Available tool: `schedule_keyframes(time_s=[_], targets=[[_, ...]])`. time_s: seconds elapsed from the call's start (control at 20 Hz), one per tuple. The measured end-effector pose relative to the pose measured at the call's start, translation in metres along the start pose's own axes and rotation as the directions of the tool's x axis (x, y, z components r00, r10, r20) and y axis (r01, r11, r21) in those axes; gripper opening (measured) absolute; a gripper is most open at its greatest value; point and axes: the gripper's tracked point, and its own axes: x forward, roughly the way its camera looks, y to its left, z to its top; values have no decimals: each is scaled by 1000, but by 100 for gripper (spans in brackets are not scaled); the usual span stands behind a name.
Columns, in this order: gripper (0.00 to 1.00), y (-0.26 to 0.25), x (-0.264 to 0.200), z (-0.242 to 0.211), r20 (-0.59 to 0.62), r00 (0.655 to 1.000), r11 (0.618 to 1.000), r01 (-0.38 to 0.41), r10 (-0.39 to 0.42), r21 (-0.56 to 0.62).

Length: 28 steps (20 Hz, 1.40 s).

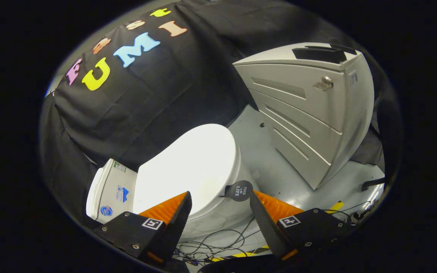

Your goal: Open the toilet lid.

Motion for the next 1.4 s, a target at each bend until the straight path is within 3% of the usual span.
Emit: schedule_keyframes(time_s=[0.3,0.5,0.85,0.95,1.1,1.25,1.4], targets=[[92,-24,18,-9,-48,999,995,26,-21,93],[88,-27,38,-24,-106,994,987,-9,27,163],[66,-42,64,-23,-107,989,951,-66,103,302],[59,-40,64,-20,-90,989,947,-86,119,310],[57,-37,69,-14,-54,992,940,-88,112,330],[38,-28,73,-20,-56,989,943,-109,134,315],[34,-30,71,-17,-29,991,939,-112,128,325]])
